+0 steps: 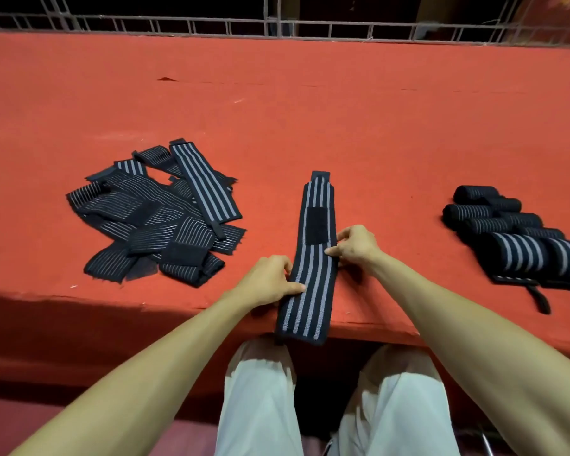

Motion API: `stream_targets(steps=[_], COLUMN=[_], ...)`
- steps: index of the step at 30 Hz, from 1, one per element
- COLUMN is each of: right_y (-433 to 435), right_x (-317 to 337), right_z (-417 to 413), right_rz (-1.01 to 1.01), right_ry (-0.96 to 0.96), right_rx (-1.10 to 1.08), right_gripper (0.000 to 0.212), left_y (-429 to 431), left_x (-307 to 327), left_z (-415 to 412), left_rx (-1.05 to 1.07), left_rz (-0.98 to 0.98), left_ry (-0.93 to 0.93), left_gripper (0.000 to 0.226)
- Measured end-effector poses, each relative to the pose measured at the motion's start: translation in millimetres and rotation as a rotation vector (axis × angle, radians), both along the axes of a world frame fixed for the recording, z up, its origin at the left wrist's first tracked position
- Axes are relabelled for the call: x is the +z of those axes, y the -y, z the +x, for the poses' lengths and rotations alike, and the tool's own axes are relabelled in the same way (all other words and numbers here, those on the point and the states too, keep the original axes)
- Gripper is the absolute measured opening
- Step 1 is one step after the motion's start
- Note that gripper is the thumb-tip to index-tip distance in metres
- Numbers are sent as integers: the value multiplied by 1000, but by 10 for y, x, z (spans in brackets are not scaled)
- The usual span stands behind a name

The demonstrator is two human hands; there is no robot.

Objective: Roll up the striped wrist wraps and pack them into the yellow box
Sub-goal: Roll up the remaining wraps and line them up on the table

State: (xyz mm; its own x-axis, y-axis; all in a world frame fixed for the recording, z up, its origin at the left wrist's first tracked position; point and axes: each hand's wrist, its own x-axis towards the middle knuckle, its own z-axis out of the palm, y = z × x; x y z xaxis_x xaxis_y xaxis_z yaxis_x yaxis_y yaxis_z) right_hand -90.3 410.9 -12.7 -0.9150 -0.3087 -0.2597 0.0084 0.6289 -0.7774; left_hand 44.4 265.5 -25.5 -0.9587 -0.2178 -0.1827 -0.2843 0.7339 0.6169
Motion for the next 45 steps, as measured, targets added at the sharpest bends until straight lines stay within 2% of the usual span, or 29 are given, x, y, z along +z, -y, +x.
stream_targets(steps=[3,5,7,9,11,14,16,20,24,27,29,31,34,36,37,39,41,45], right_y=[61,130,226,382,561,856,1093,1678,2164,2416,2489,2520,2494,2406,2342,2179,2029,1633], right_x=[89,185,303,414,507,584,556,419,138,-96,-183,-174,-59,86,156,292,392,565], right_z=[-48,-75,-94,-114,-149,-257,-364,-490,-552,-579,-568,-548,-549,-528,-510,-481,-482,-523], right_rz=[173,346,495,615,726,769,685,350,246,225,241,194,-151,-412,-507,-598,-632,-641], right_ry=[-46,-123,-259,-411,-564,-763,-795,-555,-311,-240,-253,-229,-2,171,254,351,386,327], right_rx=[100,181,223,236,246,286,346,423,429,421,415,377,310,291,306,377,422,415], right_gripper=[16,14,18,16,27,33,33,32,42,49,53,53,48,44,43,40,39,40], left_y=[38,121,252,453,685,1076,1338,1853,2052,2022,2013,2020,2022,2023,2011,1938,1853,1631], left_x=[89,130,167,228,322,484,505,300,-123,-306,-336,-310,-182,-74,-10,129,277,512], left_z=[-2,-11,-52,-118,-186,-255,-280,-350,-394,-425,-450,-463,-529,-626,-668,-748,-793,-827], left_rx=[-70,-98,-150,-193,-181,-97,12,287,565,624,598,634,649,623,627,670,754,794], left_rz=[-238,-288,-263,-156,-58,-36,-23,80,379,252,191,223,188,108,139,441,734,876], left_ry=[88,117,128,101,41,-93,-189,-336,-435,-520,-527,-515,-373,-233,-197,-244,-336,-385], left_gripper=[41,44,39,28,17,12,11,10,18,18,11,10,19,36,44,50,33,8])
